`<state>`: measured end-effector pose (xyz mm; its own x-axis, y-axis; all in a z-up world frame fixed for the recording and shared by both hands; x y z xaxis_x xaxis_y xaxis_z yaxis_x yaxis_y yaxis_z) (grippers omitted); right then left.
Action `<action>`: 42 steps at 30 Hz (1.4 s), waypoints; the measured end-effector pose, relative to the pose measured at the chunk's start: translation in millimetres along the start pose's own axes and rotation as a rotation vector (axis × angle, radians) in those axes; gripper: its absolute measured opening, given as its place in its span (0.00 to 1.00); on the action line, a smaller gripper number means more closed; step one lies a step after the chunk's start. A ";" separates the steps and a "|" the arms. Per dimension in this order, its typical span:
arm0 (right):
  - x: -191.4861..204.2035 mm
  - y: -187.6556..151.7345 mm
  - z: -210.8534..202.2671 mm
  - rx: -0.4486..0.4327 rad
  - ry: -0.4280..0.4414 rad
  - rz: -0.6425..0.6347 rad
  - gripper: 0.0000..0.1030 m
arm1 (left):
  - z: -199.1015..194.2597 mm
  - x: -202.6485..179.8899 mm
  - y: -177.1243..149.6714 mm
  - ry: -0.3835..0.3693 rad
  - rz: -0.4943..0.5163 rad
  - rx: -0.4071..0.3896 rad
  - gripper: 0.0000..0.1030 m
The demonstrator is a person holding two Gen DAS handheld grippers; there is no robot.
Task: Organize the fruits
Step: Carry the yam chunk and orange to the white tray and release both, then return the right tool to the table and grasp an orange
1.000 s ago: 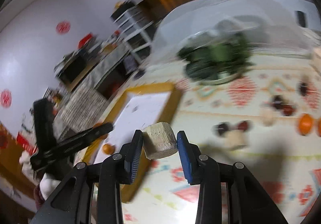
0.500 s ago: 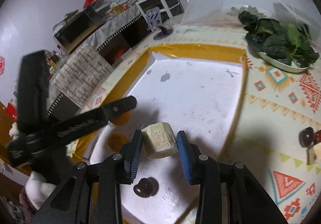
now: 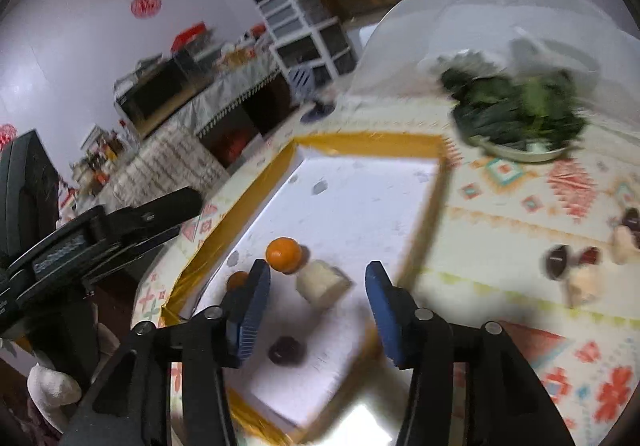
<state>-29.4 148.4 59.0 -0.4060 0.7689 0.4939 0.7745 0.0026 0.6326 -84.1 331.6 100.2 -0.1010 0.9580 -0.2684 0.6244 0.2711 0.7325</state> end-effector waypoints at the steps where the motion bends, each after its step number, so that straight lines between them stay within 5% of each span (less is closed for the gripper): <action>1: -9.6 -0.1 -10.0 -0.013 -0.009 0.011 0.53 | -3.3 -11.2 -2.3 -0.026 0.008 -0.004 0.76; 12: -202.3 -4.7 -137.8 -0.173 -0.293 0.258 0.55 | 22.4 -120.1 -37.5 -0.154 0.166 0.067 0.79; 18: -267.8 10.3 -160.5 -0.201 -0.329 0.376 0.55 | 61.0 -162.6 -56.0 -0.174 0.210 0.144 0.79; 27: -302.8 22.2 -135.1 -0.185 -0.443 0.372 0.55 | 114.0 -201.1 -64.5 -0.205 0.249 0.227 0.79; 36: -320.6 20.0 -138.9 -0.221 -0.387 0.422 0.50 | 162.6 -253.4 -64.7 -0.188 0.465 0.189 0.79; 42: -313.4 18.2 -135.3 -0.205 -0.333 0.407 0.50 | 167.2 -268.0 -91.0 -0.230 0.562 0.279 0.78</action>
Point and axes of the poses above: each gripper's, at about its wrist camera, not at the fingertips, and z roughly the way its jaws point, x to its left, y to its top, the point moved 4 cm from there along z, roughly the way its jaws point, and after that the axes turned 8 degrees about z, right-handed, at the moved point
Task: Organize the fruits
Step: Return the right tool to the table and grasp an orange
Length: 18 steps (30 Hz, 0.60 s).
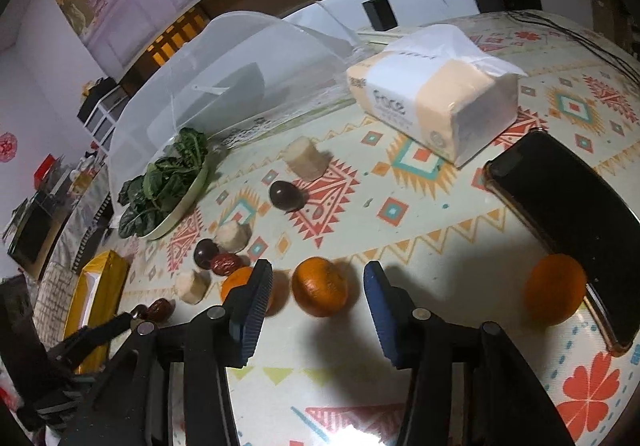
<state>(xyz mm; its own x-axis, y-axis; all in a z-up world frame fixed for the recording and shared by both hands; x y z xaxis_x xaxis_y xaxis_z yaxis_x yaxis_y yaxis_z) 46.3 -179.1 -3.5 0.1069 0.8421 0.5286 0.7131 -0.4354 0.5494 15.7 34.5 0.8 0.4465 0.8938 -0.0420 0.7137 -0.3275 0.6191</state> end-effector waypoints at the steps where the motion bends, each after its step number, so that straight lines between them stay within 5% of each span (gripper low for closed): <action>1: 1.0 -0.5 -0.7 0.003 0.011 0.001 0.50 | -5.1 -6.7 -6.4 -0.042 0.016 0.009 0.78; 6: -1.4 0.7 -6.6 -0.010 0.030 0.022 0.50 | -37.5 -32.2 -38.7 -0.116 0.101 0.013 0.78; 11: -4.9 0.5 -1.5 0.005 0.024 0.037 0.50 | -52.9 -29.7 -41.8 -0.014 0.118 -0.050 0.78; 18: -5.4 -2.3 9.3 0.038 -0.001 0.024 0.50 | -22.7 -23.2 -16.6 0.034 0.095 -0.054 0.78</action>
Point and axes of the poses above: each gripper's, at about its wrist camera, not at the fingertips, and z roughly the way its jaws point, x to its left, y to its top, the point moved 4 cm from there along z, roughly the way its jaws point, and after that the axes turned 8 degrees about z, right-handed, at the moved point
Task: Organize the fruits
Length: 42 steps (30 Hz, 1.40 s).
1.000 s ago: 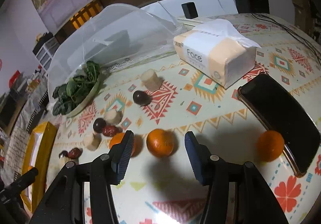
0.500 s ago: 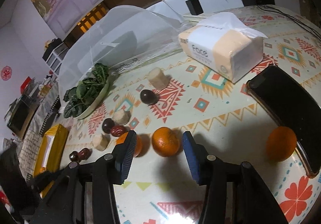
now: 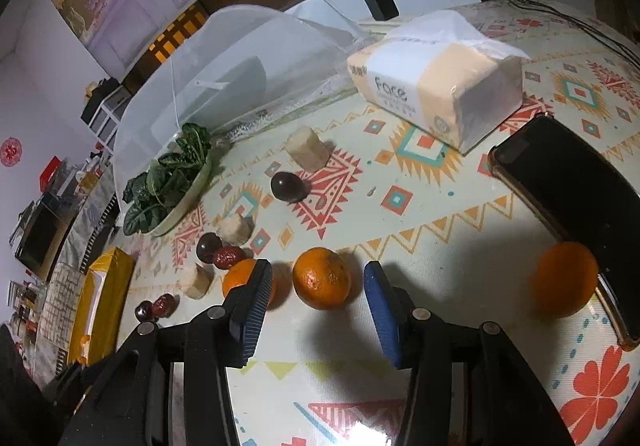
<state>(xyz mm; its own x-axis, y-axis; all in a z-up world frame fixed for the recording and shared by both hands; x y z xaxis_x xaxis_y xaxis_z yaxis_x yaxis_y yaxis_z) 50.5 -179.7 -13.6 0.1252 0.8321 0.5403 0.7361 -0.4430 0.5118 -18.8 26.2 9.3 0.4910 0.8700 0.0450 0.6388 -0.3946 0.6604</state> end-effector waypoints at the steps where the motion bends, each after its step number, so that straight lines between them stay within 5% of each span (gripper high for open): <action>1: 0.3 -0.1 1.3 0.004 -0.003 -0.002 0.50 | 4.9 0.1 4.0 0.010 0.003 0.000 0.78; 6: 3.0 -1.2 4.9 0.015 -0.014 -0.024 0.50 | 23.3 -2.4 14.9 0.073 0.042 0.021 0.74; 9: 3.7 -1.0 5.9 0.015 -0.016 -0.036 0.50 | 22.7 -0.7 14.8 0.148 0.060 0.018 0.45; 10: 3.9 -1.2 5.9 0.014 -0.019 -0.037 0.47 | 20.7 2.7 15.9 0.165 0.054 0.016 0.26; 11: 3.6 -1.9 6.5 0.018 -0.018 -0.038 0.38 | 19.0 5.2 16.0 0.155 0.043 0.015 0.21; 22: 2.2 -2.0 -9.4 -0.061 -0.056 -0.043 0.33 | -38.8 32.0 -15.0 0.088 -0.098 -0.077 0.21; 26: 2.7 -2.4 -14.7 -0.084 -0.059 -0.026 0.33 | -58.6 48.7 -24.4 0.085 -0.153 -0.106 0.09; 32: 13.4 -8.8 -24.6 -0.110 -0.060 -0.062 0.33 | -85.7 77.9 -36.7 0.098 -0.245 -0.128 0.11; 33: 14.5 -10.9 -25.2 -0.106 -0.056 -0.063 0.33 | -87.5 82.6 -39.2 0.087 -0.264 -0.127 0.15; 35: 17.5 -16.8 -27.8 -0.097 -0.044 -0.060 0.33 | -86.9 89.2 -45.0 0.076 -0.289 -0.121 0.52; 42: 49.0 -40.7 -42.6 -0.062 0.022 -0.112 0.33 | -48.8 58.6 -38.9 0.040 -0.164 -0.069 0.68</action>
Point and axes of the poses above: each gripper's, at about its wrist camera, not at the fingertips, and z roughly the way its jaws point, x to its left, y to its top, the point moved 4 cm from there along z, roughly the way its jaws point, and after that the axes turned 8 degrees about z, right-handed, at the moved point
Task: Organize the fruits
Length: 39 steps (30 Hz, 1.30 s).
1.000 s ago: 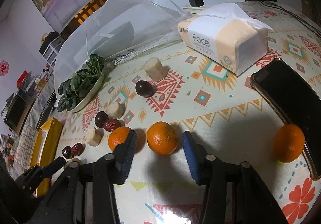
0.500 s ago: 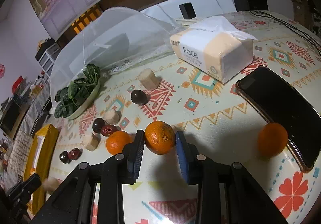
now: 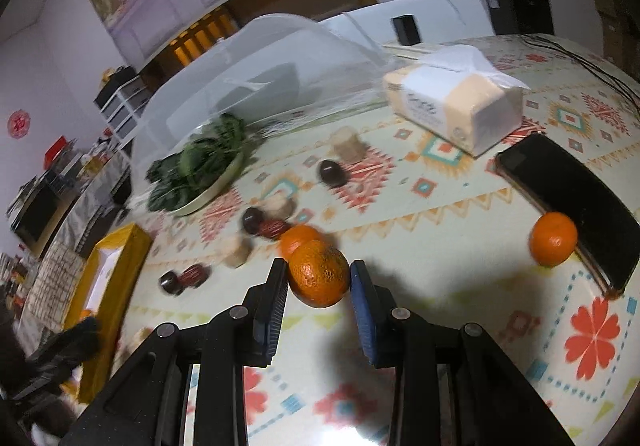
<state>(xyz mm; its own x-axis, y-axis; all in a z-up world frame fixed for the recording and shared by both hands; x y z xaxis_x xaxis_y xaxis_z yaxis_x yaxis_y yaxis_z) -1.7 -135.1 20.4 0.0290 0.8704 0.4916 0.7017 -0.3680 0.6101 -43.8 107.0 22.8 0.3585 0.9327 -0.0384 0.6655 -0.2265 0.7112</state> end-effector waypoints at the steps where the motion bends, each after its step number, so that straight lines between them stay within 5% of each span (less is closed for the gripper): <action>1: 5.8 -2.6 -2.3 0.003 0.007 -0.013 0.33 | 10.6 -7.3 -1.3 0.007 0.028 0.025 0.68; 3: 20.6 -8.5 -7.0 0.010 0.025 -0.044 0.33 | 21.0 -15.9 -4.2 0.021 0.062 0.053 0.60; 4: 29.3 -11.4 -9.3 0.014 0.035 -0.061 0.33 | 25.3 -19.2 -5.9 0.049 0.080 0.067 0.41; 5: 38.3 -14.2 -11.2 0.018 0.044 -0.079 0.33 | 25.0 -19.5 -6.6 0.070 0.089 0.067 0.31; 13: 121.8 -35.3 -5.5 0.090 0.168 -0.171 0.33 | -41.0 33.2 -18.6 0.059 -0.092 -0.021 0.31; 20: 225.9 -68.4 33.3 0.208 0.294 -0.280 0.33 | -112.8 141.2 -53.4 0.240 -0.325 -0.071 0.31; 24: 273.9 -89.4 73.3 0.290 0.309 -0.338 0.33 | -121.5 183.3 -79.0 0.286 -0.416 -0.053 0.31; 31: 309.5 -114.7 138.6 0.361 0.221 -0.392 0.33 | -112.0 199.4 -97.4 0.245 -0.455 -0.023 0.31; 33: 313.2 -115.9 148.5 0.360 0.201 -0.405 0.34 | -112.9 200.1 -98.5 0.239 -0.456 -0.026 0.33; 37: 313.5 -112.8 155.2 0.342 0.183 -0.401 0.34 | -116.3 199.8 -96.8 0.207 -0.467 -0.049 0.63; 39: 311.8 -109.1 149.8 0.325 0.194 -0.392 0.34 | -122.0 196.4 -94.3 0.135 -0.485 -0.088 0.69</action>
<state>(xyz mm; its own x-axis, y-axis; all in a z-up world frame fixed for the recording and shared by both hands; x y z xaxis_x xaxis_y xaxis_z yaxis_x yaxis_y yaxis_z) 37.4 225.5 14.1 -0.3891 0.8343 0.3906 0.8182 0.1183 0.5626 -116.0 345.8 33.9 -0.0698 0.9540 -0.2917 0.6745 0.2605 0.6908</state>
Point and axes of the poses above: each gripper's, at about its wrist camera, not at the fingertips, and z roughly the way its jaws point, x to its left, y to its top, the point moved 4 cm from there along z, roughly the way its jaws point, and after that the axes turned 8 degrees about z, right-handed, at the moved point
